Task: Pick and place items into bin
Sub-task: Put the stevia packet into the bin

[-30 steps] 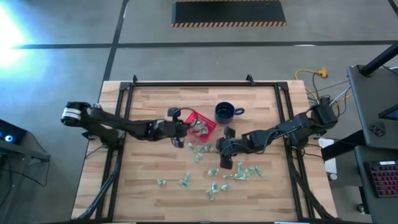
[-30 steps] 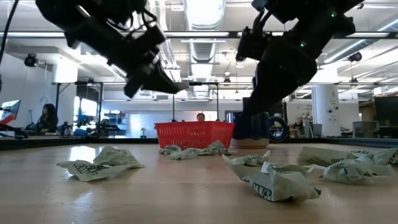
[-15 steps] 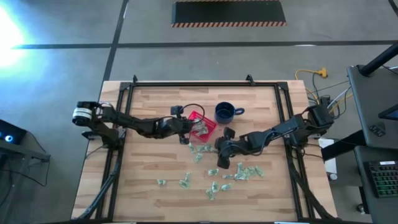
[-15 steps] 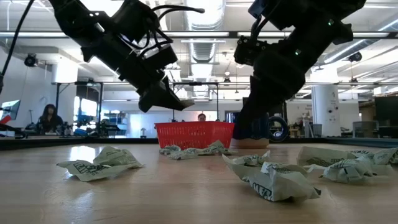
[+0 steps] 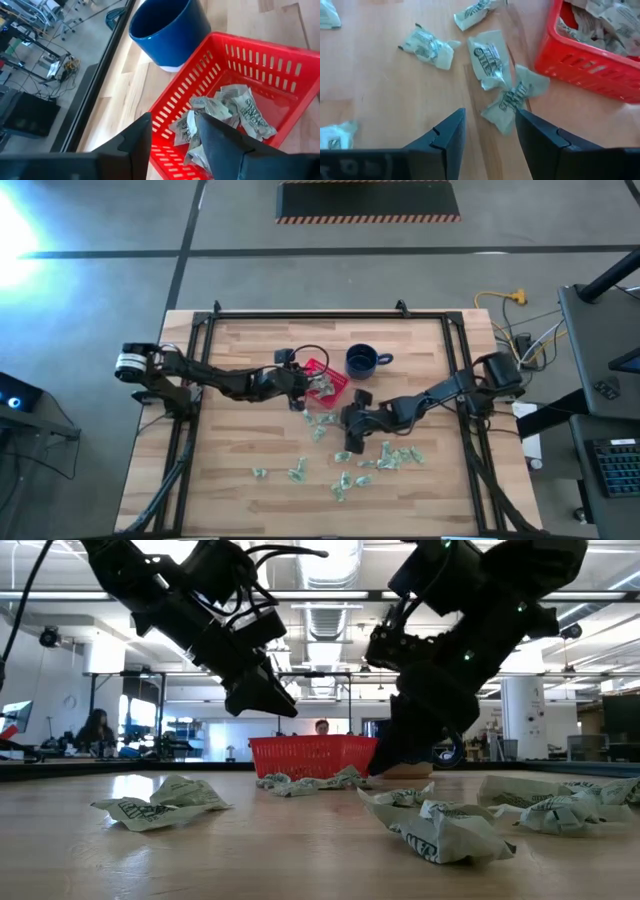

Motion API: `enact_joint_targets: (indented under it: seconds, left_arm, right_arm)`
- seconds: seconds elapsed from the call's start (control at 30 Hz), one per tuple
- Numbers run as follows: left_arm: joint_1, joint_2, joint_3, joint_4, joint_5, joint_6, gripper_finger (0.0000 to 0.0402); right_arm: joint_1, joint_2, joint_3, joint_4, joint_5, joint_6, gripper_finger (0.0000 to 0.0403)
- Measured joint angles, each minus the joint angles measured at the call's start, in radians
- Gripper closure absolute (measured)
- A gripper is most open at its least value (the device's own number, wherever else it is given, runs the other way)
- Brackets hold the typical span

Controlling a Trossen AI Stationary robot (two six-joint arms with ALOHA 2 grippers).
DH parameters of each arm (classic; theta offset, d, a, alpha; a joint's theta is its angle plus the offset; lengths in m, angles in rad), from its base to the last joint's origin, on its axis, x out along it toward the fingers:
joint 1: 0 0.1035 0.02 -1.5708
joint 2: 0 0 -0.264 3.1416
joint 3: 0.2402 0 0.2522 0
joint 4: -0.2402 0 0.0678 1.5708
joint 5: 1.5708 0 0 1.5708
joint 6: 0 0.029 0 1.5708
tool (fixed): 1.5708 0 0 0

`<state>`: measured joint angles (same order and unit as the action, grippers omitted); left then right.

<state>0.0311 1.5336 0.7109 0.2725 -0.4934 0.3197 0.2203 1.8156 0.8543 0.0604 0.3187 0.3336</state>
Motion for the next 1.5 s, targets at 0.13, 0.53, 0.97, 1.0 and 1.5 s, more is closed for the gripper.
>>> enact_joint_targets:
  seconds: [0.13,0.53,0.97,1.0,1.5]
  left_arm:
    - [-0.003,-0.013,0.000,-0.013,-0.003,-0.001,0.0248]
    - [-0.043,-0.108,-0.001,-0.098,-0.003,-0.029,0.0248]
    - [-0.123,-0.246,-0.002,-0.270,0.001,-0.104,0.0248]
    - [-0.128,-0.256,-0.002,-0.295,0.001,-0.117,0.0248]
    - [-0.212,-0.285,-0.020,-0.527,0.146,-0.339,0.0248]
  right_arm:
    - [-0.004,0.026,0.000,0.004,0.020,0.000,0.0237]
    - [-0.017,0.045,0.002,0.006,0.019,-0.006,0.0304]
    - [-0.019,0.016,-0.001,-0.043,0.021,-0.053,0.0394]
    - [-0.019,0.005,-0.002,-0.057,0.021,-0.053,0.0394]
    - [-0.022,-0.186,-0.001,-0.082,0.152,-0.145,0.0394]
